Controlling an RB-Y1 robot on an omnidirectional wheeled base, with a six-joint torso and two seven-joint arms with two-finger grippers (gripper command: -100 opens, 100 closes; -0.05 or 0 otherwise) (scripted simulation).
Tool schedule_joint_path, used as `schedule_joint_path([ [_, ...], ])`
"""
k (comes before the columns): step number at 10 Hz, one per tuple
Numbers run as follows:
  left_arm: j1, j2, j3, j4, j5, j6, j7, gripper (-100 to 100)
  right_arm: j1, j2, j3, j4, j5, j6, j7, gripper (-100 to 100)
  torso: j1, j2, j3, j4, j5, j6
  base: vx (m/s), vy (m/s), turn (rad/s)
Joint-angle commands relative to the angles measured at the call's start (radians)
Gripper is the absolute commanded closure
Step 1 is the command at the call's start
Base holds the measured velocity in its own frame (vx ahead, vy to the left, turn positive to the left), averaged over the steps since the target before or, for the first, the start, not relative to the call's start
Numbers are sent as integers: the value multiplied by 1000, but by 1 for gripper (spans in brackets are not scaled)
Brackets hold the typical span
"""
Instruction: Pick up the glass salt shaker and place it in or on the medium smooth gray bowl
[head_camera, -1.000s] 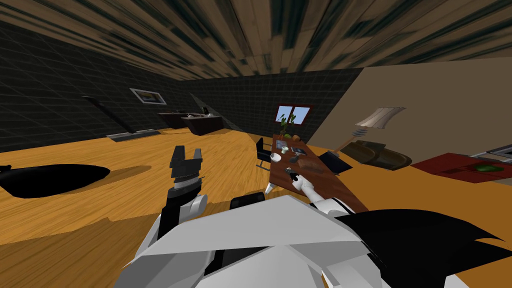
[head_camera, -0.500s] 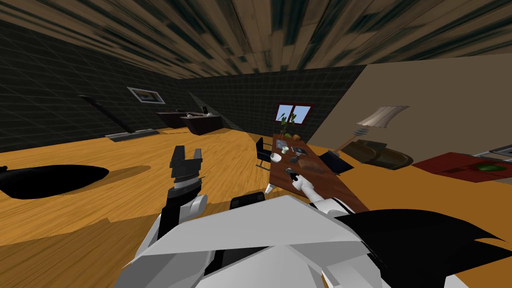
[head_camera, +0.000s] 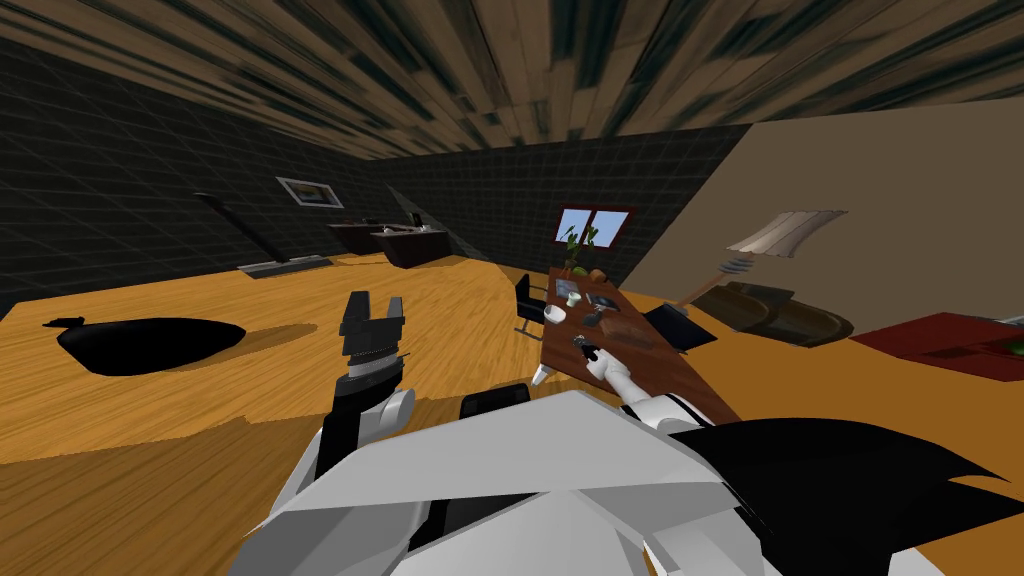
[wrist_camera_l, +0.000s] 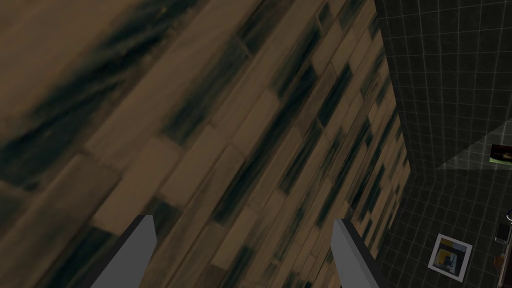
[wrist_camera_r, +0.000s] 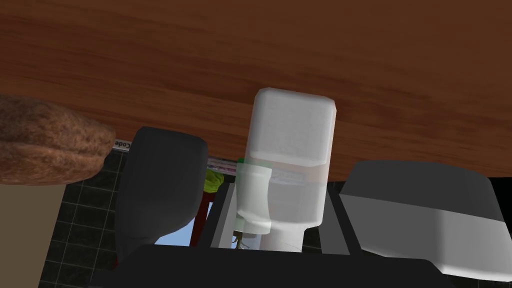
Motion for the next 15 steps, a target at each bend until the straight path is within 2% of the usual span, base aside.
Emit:
schedule_joint_path([
  [1,0,0,0,0,0,0,0,0,0,0,0,0,0,0,0,0,0,0,0,0,0,0,-8,6,-4],
  [2,0,0,0,0,0,0,0,0,19,0,-13,-21,-6,1,36,100,-2,-2,-1,0,0,0,-81,91,-172],
  [4,0,0,0,0,0,0,0,0,37,2,-29,-44,-12,-4,76,100,5,7,3,-1,0,4,-146,139,-238],
  [8,0,0,0,0,0,0,0,0,61,13,-63,-79,-17,-32,157,100,4,1,0,-1,1,3,-58,108,-152],
  [13,0,0,0,0,0,0,0,0,78,51,-127,-116,-19,-117,291,100,3,-6,-4,-2,0,2,14,73,-166],
  [14,0,0,0,0,0,0,0,0,78,51,-127,-116,-19,-117,295,100,3,-6,-4,-2,0,2,29,49,-58],
  [15,0,0,0,0,0,0,0,0,80,63,-143,-120,-19,-140,325,100,2,-7,-4,-2,0,1,42,42,-98],
])
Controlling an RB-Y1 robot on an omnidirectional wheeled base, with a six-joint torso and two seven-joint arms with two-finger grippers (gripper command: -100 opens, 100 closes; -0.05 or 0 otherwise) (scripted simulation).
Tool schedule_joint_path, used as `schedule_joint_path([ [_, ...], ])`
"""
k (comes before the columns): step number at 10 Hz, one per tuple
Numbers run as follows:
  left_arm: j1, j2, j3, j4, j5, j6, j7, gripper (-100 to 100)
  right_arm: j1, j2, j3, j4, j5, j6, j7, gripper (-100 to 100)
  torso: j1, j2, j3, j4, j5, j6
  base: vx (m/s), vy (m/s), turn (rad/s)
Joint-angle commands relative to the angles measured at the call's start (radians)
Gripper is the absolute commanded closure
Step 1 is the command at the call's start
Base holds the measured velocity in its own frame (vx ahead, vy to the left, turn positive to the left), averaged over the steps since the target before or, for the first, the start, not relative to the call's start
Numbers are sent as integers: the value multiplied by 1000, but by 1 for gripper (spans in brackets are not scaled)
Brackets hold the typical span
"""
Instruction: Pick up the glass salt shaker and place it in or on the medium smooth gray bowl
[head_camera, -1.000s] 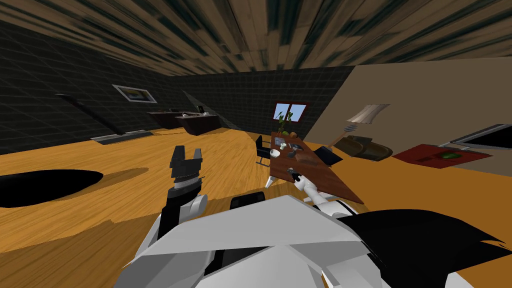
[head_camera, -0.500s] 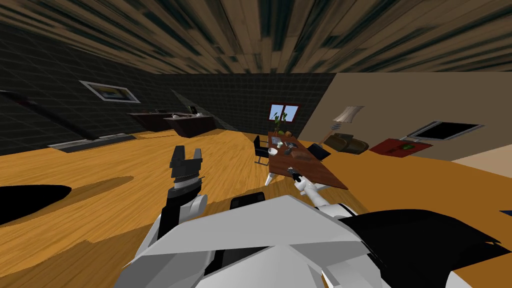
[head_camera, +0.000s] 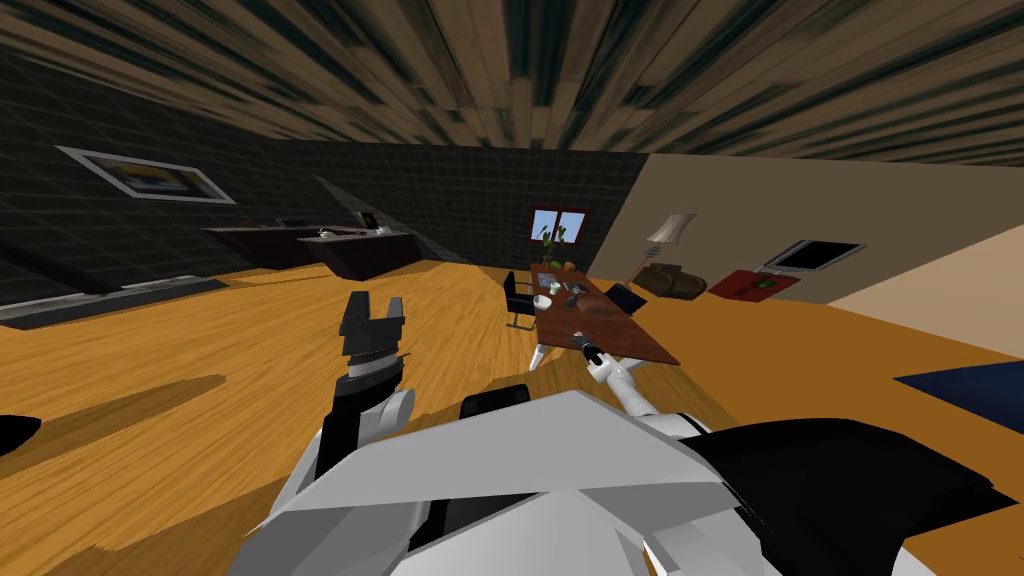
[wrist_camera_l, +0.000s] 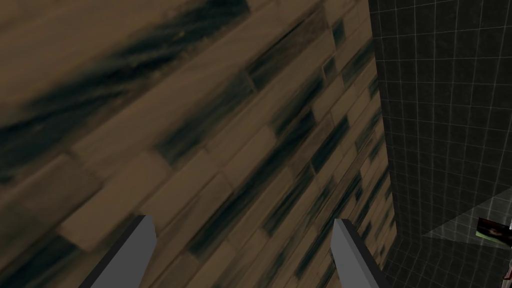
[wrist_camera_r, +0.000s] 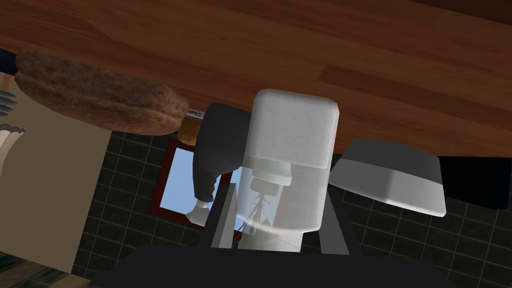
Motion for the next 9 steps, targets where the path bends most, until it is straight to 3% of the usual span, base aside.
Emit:
schedule_joint_path([
  [1,0,0,0,0,0,0,0,0,-5,19,-28,6,3,-47,50,100,0,0,0,0,0,0,64,48,-167],
  [2,0,0,0,0,0,0,0,0,-5,19,-28,6,3,-47,52,100,0,-1,-1,0,0,1,49,34,-72],
  [9,0,0,0,0,0,0,0,0,-22,114,-131,5,14,-225,236,100,1,-6,-3,-1,1,-2,108,39,-113],
])
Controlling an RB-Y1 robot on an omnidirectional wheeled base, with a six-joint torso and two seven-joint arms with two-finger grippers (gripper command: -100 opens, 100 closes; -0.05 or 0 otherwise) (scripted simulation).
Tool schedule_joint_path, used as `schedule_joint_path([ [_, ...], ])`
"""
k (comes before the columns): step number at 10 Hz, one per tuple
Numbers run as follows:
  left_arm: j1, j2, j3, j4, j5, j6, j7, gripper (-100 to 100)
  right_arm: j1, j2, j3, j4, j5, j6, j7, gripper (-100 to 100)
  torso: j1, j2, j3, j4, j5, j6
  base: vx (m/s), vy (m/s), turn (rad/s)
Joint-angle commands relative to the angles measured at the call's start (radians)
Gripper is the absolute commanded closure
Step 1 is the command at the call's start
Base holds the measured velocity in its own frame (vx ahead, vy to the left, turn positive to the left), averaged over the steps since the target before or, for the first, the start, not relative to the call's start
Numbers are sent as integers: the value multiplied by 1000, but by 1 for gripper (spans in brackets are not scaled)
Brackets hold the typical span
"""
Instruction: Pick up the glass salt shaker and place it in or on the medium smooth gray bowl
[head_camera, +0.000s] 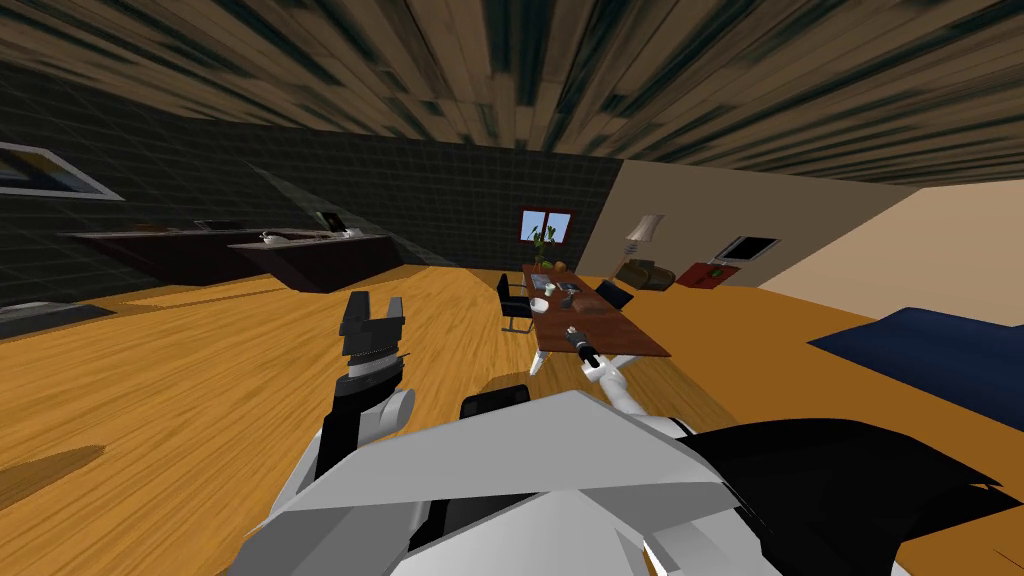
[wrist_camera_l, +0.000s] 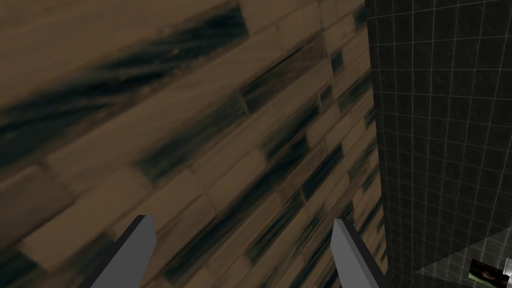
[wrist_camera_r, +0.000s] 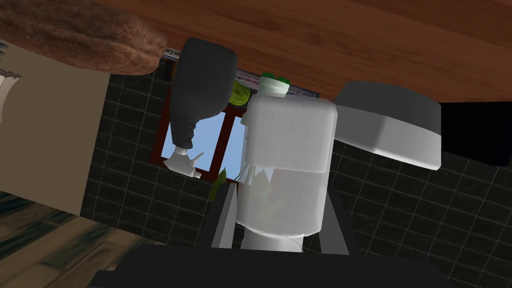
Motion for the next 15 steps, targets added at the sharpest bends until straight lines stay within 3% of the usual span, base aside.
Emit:
schedule_joint_path([
  [1,0,0,0,0,0,0,0,0,-7,30,-28,2,5,-50,50,100,0,0,0,0,0,0,161,5,-132],
  [2,0,0,0,0,0,0,0,0,-7,30,-28,2,5,-58,51,100,-2,-2,-1,0,0,0,133,9,-35],
  [4,0,0,0,0,0,0,0,0,-20,68,-62,11,12,-124,105,100,-1,0,0,0,-1,0,134,29,-82],
  [5,0,0,0,0,0,0,0,0,-20,68,-62,11,12,-125,105,100,-1,-1,-1,0,0,0,124,14,-36],
  [8,0,0,0,0,0,0,0,0,-43,125,-109,29,23,-213,176,100,-3,-3,-2,0,-1,-1,170,21,-72],
  [9,0,0,0,0,0,0,0,0,-43,125,-109,29,23,-221,176,100,-2,-6,-3,-1,-1,-1,136,30,-11],
  [15,0,0,0,0,0,0,0,0,-88,219,-180,62,49,-376,277,100,-4,-6,-3,-1,-2,-2,180,4,-36],
])
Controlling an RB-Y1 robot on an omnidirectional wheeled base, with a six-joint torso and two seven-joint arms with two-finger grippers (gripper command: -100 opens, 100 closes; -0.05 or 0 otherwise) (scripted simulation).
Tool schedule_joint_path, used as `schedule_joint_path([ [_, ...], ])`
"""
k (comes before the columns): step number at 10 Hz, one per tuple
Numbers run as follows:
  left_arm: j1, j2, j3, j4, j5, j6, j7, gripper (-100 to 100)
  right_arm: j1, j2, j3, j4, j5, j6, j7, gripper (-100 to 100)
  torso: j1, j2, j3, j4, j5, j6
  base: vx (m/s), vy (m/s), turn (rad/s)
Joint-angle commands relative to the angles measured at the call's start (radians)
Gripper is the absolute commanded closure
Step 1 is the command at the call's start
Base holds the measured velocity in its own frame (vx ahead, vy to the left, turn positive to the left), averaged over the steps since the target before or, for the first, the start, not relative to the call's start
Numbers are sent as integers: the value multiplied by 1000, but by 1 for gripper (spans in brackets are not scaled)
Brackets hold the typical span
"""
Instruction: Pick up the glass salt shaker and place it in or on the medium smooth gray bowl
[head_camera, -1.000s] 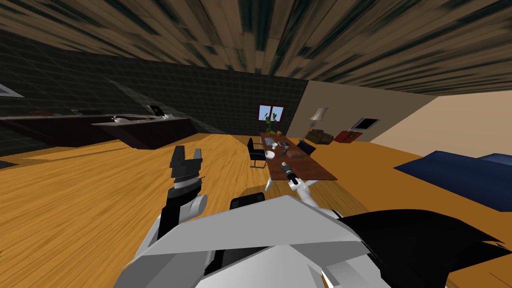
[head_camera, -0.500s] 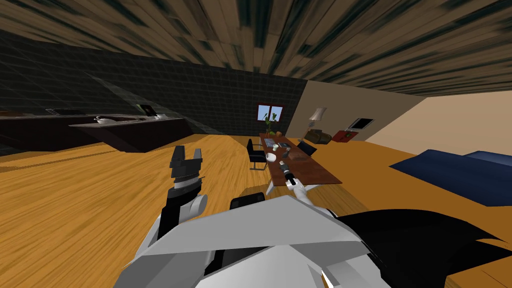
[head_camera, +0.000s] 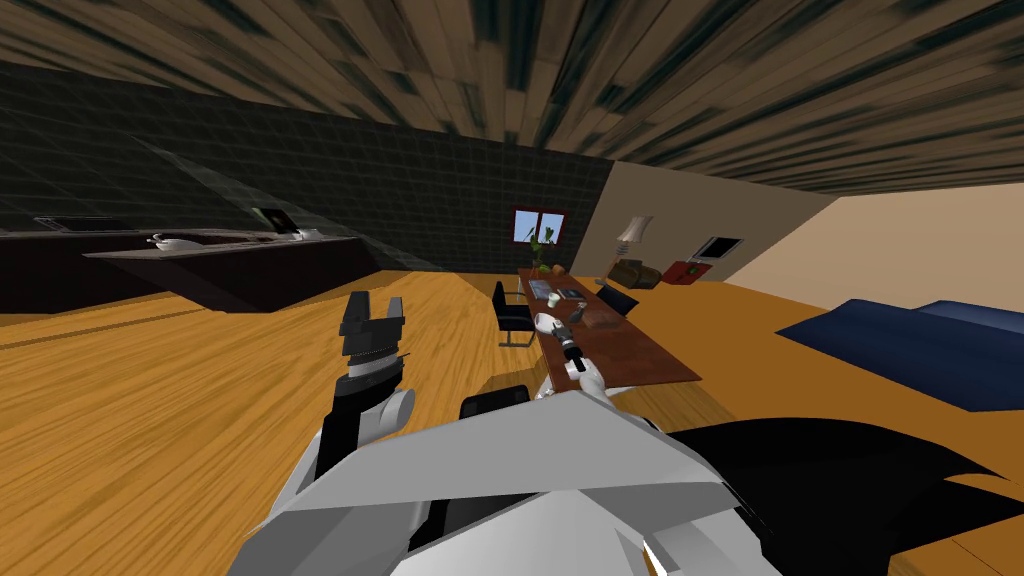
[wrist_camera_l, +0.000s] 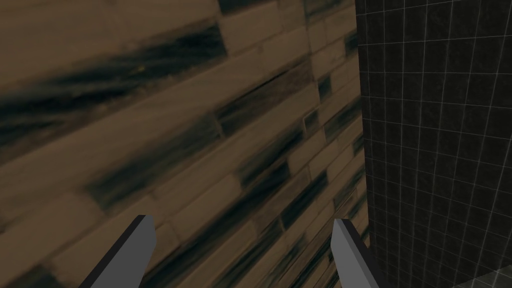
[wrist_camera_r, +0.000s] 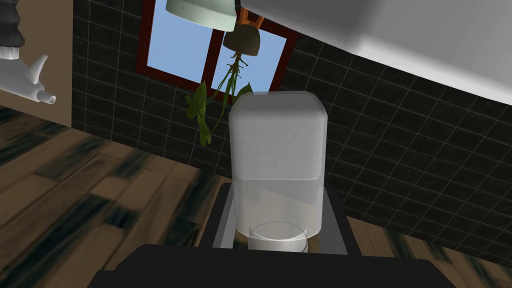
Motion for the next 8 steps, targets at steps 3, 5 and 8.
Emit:
schedule_joint_path([
  [3,0,0,0,0,0,0,0,0,-29,42,-33,24,13,-74,46,100,-1,4,2,1,-1,0,133,0,-23],
  [5,0,0,0,0,0,0,0,0,-31,44,-33,24,14,-71,47,100,-2,4,2,1,-1,1,92,-3,3],
  [8,0,0,0,0,0,0,0,0,-33,44,-33,24,14,-75,48,-100,-2,13,7,2,-1,2,6,0,1],
])
